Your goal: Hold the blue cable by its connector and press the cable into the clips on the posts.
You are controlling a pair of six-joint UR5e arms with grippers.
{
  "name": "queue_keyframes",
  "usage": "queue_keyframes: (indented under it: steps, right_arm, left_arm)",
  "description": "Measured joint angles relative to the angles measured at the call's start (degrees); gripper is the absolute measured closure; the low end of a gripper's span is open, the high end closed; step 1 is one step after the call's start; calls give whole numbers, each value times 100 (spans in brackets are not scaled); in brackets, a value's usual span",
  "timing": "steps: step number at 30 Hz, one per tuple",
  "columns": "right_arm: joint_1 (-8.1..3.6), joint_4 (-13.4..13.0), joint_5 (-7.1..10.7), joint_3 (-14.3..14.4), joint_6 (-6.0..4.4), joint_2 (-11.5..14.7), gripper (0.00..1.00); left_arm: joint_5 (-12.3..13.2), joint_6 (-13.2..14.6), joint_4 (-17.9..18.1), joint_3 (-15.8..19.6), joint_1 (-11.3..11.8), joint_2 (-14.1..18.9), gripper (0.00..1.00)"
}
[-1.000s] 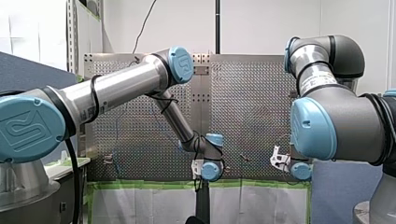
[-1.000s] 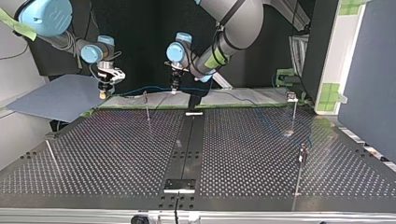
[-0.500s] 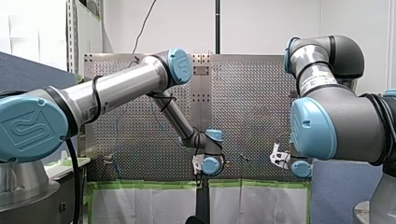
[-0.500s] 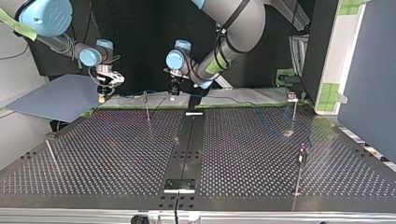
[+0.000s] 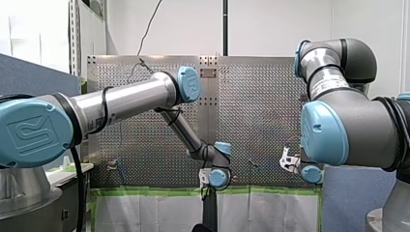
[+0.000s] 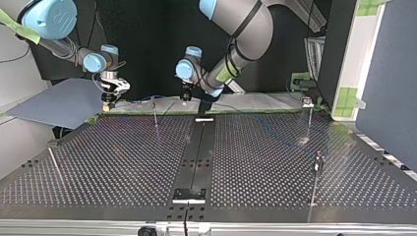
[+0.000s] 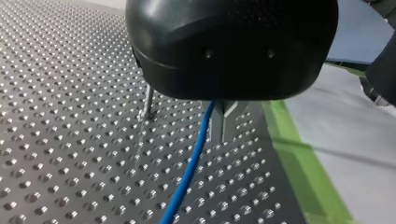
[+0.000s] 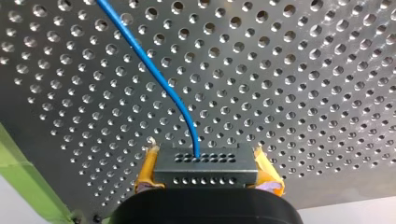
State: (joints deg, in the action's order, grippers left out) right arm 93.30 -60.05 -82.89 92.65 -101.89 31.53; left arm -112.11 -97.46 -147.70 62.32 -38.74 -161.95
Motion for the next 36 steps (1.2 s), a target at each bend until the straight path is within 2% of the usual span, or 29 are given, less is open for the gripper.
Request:
queue_keyframes:
  steps: [16,21,27,36]
  right_arm:
    - [-38,-5,-1,-232,-17,-46,100]
    - [-38,73,26,-434,-9,-238,100]
    - [-50,300,34,-670,92,-443,100]
    - [-8,454,166,-992,106,-471,100]
  left_arm:
    - [44,107,-266,-679,145,-19,100]
    - [67,163,-340,-865,176,-15,100]
    - [76,218,-372,-898,195,-19,100]
    - [66,227,-377,-852,194,-16,100]
